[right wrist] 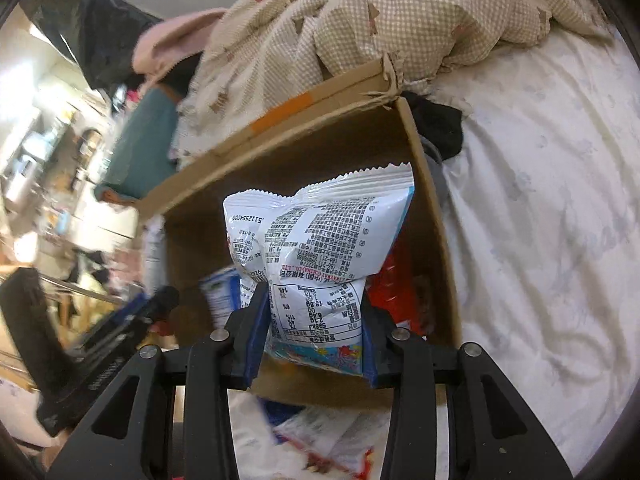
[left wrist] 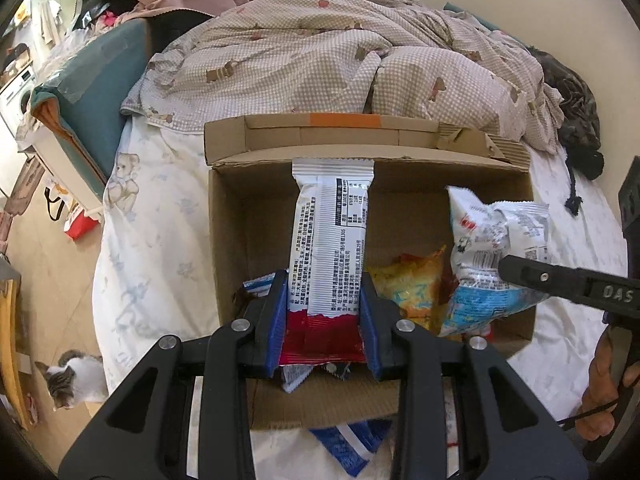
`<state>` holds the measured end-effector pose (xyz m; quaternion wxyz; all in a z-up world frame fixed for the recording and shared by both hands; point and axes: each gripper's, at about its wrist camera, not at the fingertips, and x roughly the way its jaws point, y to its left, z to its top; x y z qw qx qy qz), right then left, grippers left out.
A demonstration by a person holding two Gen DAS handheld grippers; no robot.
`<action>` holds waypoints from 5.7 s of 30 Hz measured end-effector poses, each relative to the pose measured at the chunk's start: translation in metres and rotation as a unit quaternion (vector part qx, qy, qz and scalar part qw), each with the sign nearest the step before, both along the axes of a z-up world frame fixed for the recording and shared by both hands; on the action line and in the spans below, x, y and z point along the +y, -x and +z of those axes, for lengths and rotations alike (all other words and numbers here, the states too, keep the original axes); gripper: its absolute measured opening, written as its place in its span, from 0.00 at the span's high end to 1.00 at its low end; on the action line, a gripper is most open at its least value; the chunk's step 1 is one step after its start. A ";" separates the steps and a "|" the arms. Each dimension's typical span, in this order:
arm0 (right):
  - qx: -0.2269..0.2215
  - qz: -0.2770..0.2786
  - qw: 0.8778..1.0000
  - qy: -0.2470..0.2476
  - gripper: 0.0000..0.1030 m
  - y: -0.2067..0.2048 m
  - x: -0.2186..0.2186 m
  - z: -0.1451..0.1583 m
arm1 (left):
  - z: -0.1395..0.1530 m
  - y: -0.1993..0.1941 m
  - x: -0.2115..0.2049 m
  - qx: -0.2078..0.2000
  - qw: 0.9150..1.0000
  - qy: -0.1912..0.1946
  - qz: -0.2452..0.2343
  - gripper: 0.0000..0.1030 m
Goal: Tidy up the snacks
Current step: 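Lower the snack bar into the box with left gripper while right lowers white-blue packet, then withdraw both open grippers from the box toward the remaining snacks, then grasp the white-red chip bag with the right gripper while left grasps the blue bag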
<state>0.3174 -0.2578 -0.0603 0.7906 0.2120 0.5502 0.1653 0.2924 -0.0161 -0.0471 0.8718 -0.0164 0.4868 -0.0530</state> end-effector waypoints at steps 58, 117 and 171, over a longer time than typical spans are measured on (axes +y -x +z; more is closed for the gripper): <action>-0.128 -0.028 0.989 0.070 0.12 0.048 -0.004 0.049 | 0.024 0.030 0.024 -0.049 0.998 0.023 0.020 0.18; 0.128 -0.111 0.986 -0.012 0.00 0.122 -0.017 -0.068 | -0.002 0.142 0.048 0.008 0.996 0.065 0.064 0.01; 0.080 -0.108 0.990 -0.052 0.69 0.163 -0.039 -0.034 | -0.103 0.102 -0.004 0.183 0.979 0.079 0.037 0.86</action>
